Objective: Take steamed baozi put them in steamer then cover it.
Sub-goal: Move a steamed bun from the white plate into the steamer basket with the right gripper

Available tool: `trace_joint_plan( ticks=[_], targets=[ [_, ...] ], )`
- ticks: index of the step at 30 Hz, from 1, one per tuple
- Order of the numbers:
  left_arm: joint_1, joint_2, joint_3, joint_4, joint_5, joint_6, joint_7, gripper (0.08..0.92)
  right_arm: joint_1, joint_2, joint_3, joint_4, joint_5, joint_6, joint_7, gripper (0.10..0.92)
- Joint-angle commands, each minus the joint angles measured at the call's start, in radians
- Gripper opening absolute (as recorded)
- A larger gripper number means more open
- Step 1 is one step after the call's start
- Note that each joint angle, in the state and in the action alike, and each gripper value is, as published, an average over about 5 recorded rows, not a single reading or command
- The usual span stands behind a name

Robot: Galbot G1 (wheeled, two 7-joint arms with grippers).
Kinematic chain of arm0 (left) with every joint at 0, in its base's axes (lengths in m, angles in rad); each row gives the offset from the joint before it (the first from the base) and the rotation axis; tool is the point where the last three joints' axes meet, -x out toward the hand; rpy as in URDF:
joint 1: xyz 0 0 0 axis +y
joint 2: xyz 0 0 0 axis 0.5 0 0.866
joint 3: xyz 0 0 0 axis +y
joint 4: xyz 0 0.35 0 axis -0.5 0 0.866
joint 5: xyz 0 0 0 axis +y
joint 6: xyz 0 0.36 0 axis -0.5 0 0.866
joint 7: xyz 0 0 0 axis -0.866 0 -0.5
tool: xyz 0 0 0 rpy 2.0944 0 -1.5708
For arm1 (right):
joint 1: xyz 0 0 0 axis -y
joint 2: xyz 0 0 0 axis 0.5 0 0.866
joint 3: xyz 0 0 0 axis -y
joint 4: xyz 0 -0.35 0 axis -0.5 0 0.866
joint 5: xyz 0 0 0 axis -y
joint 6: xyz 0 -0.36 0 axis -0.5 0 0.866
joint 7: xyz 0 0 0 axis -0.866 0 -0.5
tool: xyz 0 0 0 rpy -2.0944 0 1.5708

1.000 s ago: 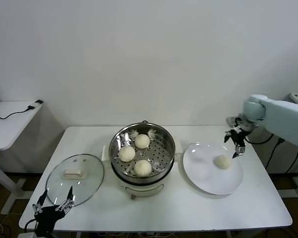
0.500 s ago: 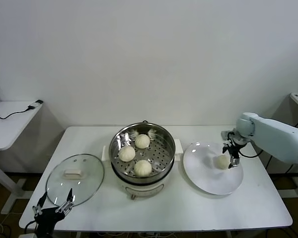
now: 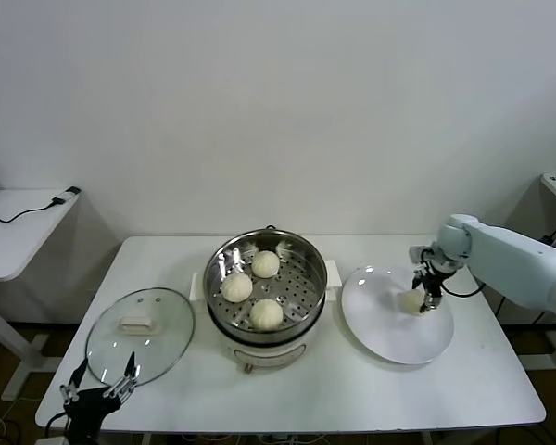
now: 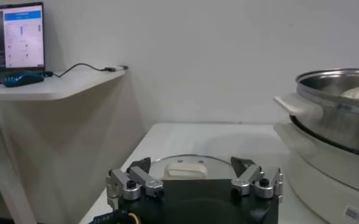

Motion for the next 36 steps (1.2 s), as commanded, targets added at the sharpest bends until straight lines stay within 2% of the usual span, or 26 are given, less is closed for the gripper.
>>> trace_joint_plan(
  ticks=[1,10,14,17,27,36],
  targets=[
    [-0.003,0.002,0.004,-0.010,0.002,0.005,0.000,0.823,0.274,-0.022,-0.171,0.140,0.171,-0.018,-0.019,0.679],
    [-0.010,0.011,0.007,-0.031,-0.007,0.022,0.002,0.823,0.863,0.047,-0.521,0.527,0.603,-0.138,-0.028,0.679],
    [-0.022,0.013,0.009,-0.038,-0.010,0.031,0.003,0.823,0.965,0.110,-0.505,0.702,0.788,-0.261,0.052,0.679],
    [-0.027,0.016,0.012,-0.044,-0.014,0.037,0.005,0.823,0.953,0.168,-0.448,0.757,0.858,-0.333,0.111,0.679],
    [-0.017,0.016,0.012,-0.049,-0.026,0.032,0.006,0.823,0.706,0.362,-0.396,0.715,0.824,-0.419,0.279,0.679],
    [-0.009,0.014,0.005,-0.052,-0.036,0.031,0.005,0.823,0.512,0.400,-0.390,0.581,0.704,-0.449,0.345,0.679]
  ],
)
